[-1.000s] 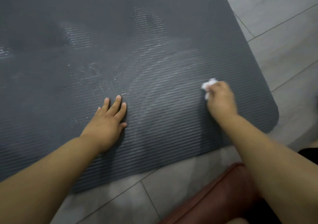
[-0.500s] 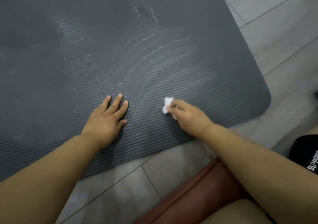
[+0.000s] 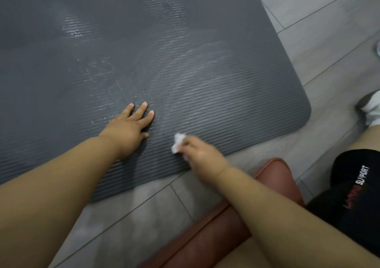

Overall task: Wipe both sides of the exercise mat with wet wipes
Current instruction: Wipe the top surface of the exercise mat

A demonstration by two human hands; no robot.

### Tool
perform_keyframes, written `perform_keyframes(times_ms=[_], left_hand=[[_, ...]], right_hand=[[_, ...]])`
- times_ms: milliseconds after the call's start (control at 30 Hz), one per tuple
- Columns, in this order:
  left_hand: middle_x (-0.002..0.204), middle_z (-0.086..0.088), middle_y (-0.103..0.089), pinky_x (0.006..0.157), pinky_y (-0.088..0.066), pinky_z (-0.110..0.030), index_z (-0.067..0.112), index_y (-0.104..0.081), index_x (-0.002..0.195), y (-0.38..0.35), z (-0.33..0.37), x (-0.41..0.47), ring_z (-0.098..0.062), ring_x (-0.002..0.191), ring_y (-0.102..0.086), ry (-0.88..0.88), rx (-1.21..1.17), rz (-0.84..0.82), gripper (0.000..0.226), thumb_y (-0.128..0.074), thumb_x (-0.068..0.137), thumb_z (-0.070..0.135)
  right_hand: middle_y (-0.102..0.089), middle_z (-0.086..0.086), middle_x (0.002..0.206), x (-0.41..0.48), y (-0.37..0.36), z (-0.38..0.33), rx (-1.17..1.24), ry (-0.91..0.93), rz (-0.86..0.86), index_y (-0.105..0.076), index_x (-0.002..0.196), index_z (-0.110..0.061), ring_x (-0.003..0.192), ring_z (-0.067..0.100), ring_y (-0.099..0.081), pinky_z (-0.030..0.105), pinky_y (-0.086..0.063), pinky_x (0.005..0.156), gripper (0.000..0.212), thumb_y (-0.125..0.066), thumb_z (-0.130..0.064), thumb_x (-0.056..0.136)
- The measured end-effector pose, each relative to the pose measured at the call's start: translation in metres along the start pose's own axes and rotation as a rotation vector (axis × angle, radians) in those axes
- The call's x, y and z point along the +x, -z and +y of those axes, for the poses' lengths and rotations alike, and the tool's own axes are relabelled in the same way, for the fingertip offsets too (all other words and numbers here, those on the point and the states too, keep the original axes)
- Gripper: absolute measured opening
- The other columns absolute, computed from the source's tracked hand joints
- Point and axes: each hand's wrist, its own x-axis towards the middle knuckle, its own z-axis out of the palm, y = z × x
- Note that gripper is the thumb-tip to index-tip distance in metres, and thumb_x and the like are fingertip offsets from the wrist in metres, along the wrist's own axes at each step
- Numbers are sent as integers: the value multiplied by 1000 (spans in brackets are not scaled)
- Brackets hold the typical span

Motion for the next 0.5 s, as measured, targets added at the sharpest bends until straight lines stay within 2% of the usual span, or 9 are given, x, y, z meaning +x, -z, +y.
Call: perform_keyframes(times_ms=[100,167,200,267,333,400,433,467,500], left_hand=[[157,6,13,118,-12,-40,28,-6,150,-10,0,-10,-22,145,9,-17,-13,67,59,-35,100,35],[158,3,7,118,-11,-38,26,-11,150,-20,0,-21,-25,145,4,-20,-9,122,57,-36,100,35],[159,0,0,118,-13,-38,24,-16,150,-25,0,-25,-27,145,-2,-30,-1,164,56,-39,99,34],[154,-10,-24,114,-26,-43,16,-38,143,-34,-2,-35,-39,136,-27,-78,9,271,54,-55,93,26],[140,-18,-46,99,-41,-49,7,-57,128,-43,-7,-41,-47,111,-50,-101,-9,343,51,-72,81,18],[138,-17,-49,93,-45,-49,8,-59,126,-45,-9,-45,-46,101,-53,-77,-27,327,51,-74,79,19],[142,-14,-45,94,-43,-48,11,-56,130,-43,-8,-47,-44,103,-50,-70,-35,322,51,-71,82,22],[147,-10,-39,99,-39,-46,14,-51,134,-41,-7,-48,-42,108,-45,-62,-44,328,52,-66,86,26],[151,-5,-32,104,-35,-42,18,-45,139,-41,-7,-48,-38,114,-40,-58,-51,325,53,-60,90,30]], right_hand=[[-59,21,114,-8,28,55,-27,-480,412,-68,103,-6,104,33,-59,23,-35,90,27,-50,-3,84],[-49,20,124,-14,36,65,-49,-818,472,-62,115,-4,111,33,-52,20,-31,92,30,-47,0,88],[-45,19,128,-14,29,62,-43,-897,460,-59,119,-5,113,30,-48,19,-29,93,33,-47,-1,89],[-48,16,123,-9,10,31,-44,-806,409,-58,118,-8,109,24,-44,17,-30,91,33,-48,-1,87],[-54,9,109,-7,-14,-10,100,-520,286,-60,110,-11,98,23,-47,18,-35,81,24,-50,-8,88],[-50,3,109,-8,-30,-48,112,-151,5,-60,108,-16,97,22,-49,25,-36,83,21,-47,-14,91],[-48,0,108,-11,-35,-53,113,-53,-100,-60,107,-18,99,22,-50,28,-36,84,20,-45,-16,93],[-49,0,106,-11,-32,-52,117,-17,-125,-60,106,-17,99,24,-52,31,-38,84,20,-44,-18,94],[-52,0,105,-12,-28,-42,123,-51,-57,-61,105,-17,98,25,-54,30,-41,82,21,-45,-21,92]])
